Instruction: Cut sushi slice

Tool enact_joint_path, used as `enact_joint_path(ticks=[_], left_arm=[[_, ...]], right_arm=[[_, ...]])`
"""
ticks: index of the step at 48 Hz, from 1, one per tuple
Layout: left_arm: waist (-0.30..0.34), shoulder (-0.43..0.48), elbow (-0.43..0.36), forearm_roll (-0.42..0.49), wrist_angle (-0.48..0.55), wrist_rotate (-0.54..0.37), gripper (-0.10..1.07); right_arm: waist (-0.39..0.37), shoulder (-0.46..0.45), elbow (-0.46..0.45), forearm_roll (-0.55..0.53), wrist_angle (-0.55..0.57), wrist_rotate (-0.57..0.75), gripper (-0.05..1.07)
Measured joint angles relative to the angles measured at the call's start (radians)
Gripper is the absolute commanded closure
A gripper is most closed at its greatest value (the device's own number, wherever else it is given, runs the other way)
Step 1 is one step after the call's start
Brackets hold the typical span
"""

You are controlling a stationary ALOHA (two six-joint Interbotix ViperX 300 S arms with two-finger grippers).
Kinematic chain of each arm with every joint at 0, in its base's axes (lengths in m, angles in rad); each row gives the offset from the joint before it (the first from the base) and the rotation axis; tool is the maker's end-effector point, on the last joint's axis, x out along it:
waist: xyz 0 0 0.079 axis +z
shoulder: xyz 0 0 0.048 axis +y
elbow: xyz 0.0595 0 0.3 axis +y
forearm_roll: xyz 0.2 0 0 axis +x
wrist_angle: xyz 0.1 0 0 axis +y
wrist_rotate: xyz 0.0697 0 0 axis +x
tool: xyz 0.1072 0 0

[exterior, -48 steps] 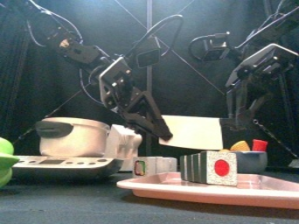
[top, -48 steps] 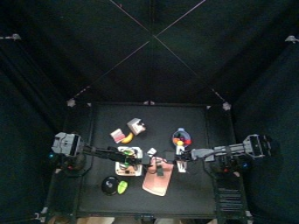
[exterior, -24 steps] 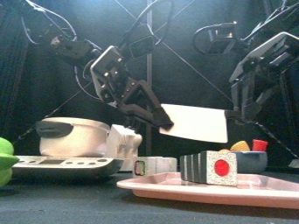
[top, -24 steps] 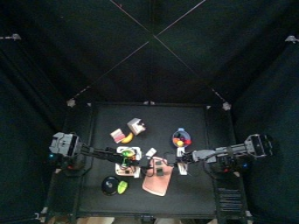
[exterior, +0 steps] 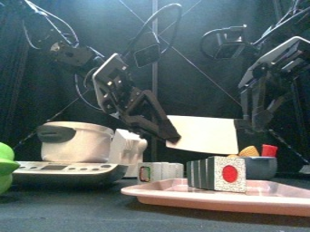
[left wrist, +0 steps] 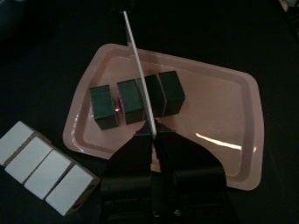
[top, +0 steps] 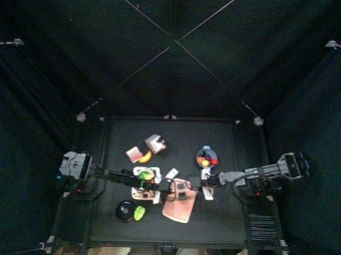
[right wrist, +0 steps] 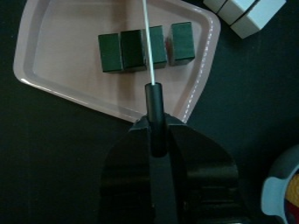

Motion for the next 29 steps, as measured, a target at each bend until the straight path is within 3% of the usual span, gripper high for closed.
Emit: enact_joint_path(ticks=[29], left_arm=[[-0.003, 0.026, -0.002, -0.011, -0.002, 0.0, 0.6]], right_arm=[[-0.002, 0.035, -0.002, 0.0, -0.011, 0.0, 0.71]])
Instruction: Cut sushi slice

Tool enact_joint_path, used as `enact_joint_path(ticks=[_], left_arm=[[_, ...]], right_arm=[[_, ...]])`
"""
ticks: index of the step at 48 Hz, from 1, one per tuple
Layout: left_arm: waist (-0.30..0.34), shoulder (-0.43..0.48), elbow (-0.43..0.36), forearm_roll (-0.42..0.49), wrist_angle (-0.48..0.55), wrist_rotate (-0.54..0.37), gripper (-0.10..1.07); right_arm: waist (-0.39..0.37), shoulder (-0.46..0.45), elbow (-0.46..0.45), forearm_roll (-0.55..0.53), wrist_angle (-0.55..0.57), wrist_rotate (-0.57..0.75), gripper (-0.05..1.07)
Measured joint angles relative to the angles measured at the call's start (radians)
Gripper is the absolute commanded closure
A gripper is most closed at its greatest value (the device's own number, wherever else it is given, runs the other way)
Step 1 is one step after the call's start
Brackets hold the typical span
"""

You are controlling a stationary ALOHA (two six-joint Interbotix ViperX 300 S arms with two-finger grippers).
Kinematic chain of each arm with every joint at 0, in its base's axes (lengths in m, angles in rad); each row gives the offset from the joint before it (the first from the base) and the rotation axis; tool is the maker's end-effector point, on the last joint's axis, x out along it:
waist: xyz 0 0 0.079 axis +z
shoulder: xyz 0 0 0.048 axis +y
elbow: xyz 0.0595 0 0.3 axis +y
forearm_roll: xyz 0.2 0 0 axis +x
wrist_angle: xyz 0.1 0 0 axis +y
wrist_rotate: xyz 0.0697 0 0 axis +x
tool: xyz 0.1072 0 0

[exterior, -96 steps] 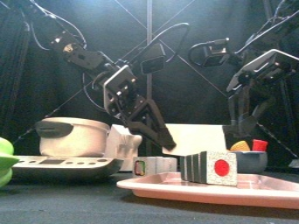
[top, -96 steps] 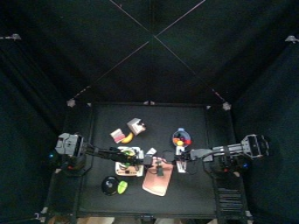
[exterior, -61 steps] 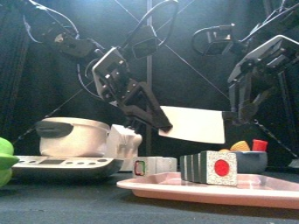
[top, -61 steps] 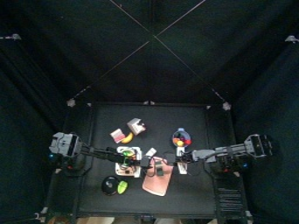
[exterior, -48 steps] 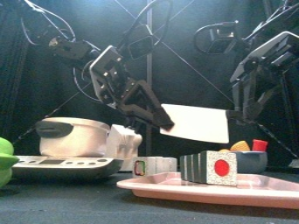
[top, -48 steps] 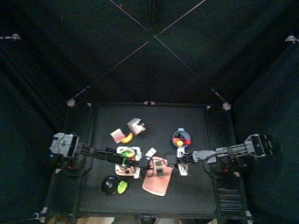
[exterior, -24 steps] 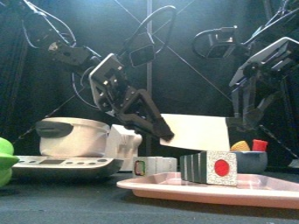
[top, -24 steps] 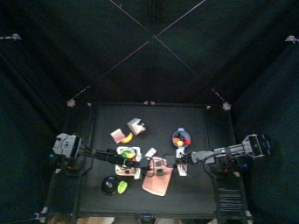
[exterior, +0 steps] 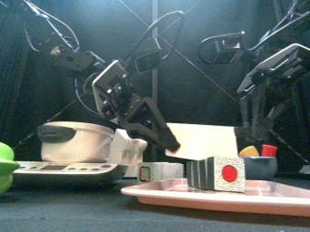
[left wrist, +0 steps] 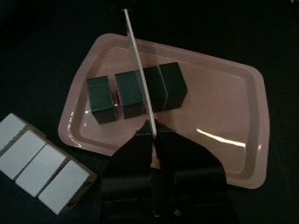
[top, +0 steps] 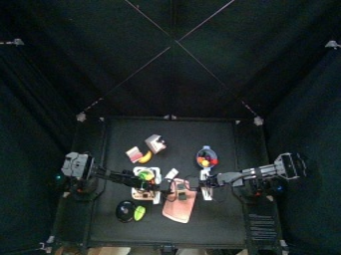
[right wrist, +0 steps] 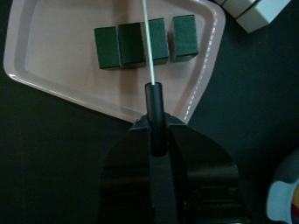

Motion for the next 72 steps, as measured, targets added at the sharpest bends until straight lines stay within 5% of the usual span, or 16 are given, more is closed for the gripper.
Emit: enact_joint_path(ticks=[72], left_arm=[[-0.006, 0.071, -0.032, -0.038, 0.02, 0.003, 0.6]], right_arm=[[0.002, 0.103, 0.021, -0.002, -0.1, 0.002, 0.71]])
